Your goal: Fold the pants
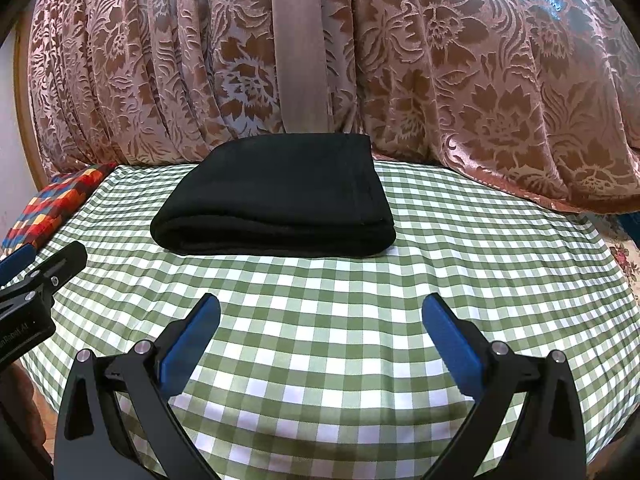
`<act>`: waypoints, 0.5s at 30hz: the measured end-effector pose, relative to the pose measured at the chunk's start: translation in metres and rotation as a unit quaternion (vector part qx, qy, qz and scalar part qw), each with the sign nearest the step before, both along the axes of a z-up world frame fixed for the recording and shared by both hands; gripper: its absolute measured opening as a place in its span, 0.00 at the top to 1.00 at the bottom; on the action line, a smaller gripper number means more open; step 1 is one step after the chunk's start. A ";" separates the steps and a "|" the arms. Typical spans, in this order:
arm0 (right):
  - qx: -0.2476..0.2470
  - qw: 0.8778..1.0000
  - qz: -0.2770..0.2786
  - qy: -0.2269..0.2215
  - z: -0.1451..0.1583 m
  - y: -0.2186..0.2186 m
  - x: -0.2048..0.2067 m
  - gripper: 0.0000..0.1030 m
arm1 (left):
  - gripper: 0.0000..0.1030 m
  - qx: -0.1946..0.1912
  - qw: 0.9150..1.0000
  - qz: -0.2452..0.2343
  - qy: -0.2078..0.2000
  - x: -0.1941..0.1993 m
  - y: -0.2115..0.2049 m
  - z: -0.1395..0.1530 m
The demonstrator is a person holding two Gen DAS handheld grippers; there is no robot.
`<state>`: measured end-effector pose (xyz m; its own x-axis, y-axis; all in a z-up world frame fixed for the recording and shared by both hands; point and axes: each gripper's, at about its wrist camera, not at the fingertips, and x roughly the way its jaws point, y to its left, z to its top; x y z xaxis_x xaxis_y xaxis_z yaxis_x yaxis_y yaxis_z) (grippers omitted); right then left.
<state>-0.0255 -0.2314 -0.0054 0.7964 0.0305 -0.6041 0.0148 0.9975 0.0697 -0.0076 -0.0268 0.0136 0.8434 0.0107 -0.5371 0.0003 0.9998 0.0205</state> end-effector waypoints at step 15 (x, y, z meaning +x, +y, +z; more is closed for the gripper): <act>-0.003 1.000 0.002 -0.002 0.000 0.001 -0.001 0.02 | 0.03 -0.004 1.000 -0.001 -0.010 -0.005 0.003 0.006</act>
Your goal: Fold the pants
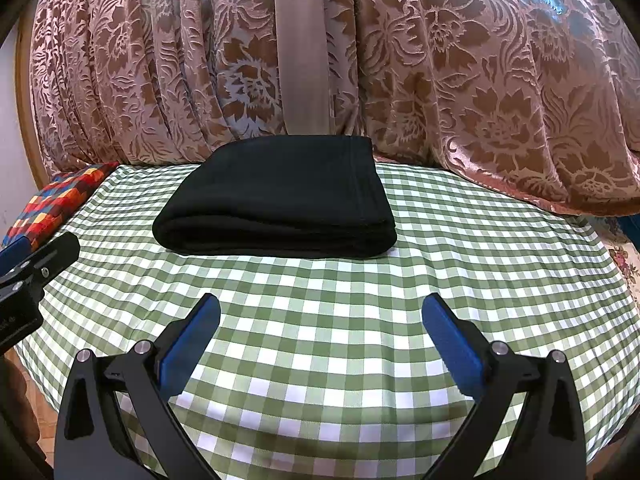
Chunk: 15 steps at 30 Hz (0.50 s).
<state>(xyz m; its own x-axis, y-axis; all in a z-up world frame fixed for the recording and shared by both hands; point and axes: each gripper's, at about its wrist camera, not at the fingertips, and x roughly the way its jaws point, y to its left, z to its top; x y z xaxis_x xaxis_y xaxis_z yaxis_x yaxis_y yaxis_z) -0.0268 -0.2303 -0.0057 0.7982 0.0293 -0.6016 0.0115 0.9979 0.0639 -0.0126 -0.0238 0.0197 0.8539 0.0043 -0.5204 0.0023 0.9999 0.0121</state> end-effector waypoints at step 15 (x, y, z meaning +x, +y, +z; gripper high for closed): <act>-0.013 1.000 0.005 0.003 -0.001 0.002 0.002 0.02 | 0.03 -0.009 1.000 -0.001 -0.004 -0.002 -0.001 0.004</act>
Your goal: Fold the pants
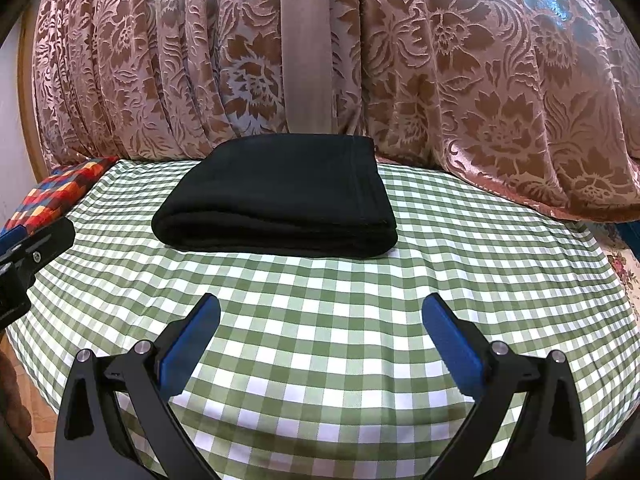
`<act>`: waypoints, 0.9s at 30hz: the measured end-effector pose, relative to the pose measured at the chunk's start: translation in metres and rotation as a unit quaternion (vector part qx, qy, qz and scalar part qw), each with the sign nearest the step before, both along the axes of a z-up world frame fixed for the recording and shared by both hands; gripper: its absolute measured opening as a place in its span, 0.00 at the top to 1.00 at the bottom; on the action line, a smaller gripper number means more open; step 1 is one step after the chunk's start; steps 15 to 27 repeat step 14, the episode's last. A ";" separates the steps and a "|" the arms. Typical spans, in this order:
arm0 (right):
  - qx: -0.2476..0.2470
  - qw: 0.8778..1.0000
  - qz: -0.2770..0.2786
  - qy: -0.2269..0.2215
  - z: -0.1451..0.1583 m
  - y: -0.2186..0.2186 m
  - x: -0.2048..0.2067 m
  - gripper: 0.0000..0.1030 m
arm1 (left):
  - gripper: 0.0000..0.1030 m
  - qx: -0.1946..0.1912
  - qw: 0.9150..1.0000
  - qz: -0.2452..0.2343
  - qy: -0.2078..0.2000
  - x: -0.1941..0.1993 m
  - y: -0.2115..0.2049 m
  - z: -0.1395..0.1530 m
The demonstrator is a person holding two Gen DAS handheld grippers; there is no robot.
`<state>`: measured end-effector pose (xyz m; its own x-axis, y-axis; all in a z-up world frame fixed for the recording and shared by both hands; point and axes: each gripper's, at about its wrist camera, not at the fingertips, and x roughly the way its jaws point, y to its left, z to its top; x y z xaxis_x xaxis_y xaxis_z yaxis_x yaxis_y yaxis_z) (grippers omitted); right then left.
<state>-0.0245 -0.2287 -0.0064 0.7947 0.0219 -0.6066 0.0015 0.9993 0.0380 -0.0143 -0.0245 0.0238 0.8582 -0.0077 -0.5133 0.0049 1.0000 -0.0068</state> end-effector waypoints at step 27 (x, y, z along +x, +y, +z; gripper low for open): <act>0.000 1.000 -0.001 0.002 -0.003 -0.003 0.001 0.02 | 0.03 0.009 1.000 -0.002 0.021 0.006 0.000 -0.008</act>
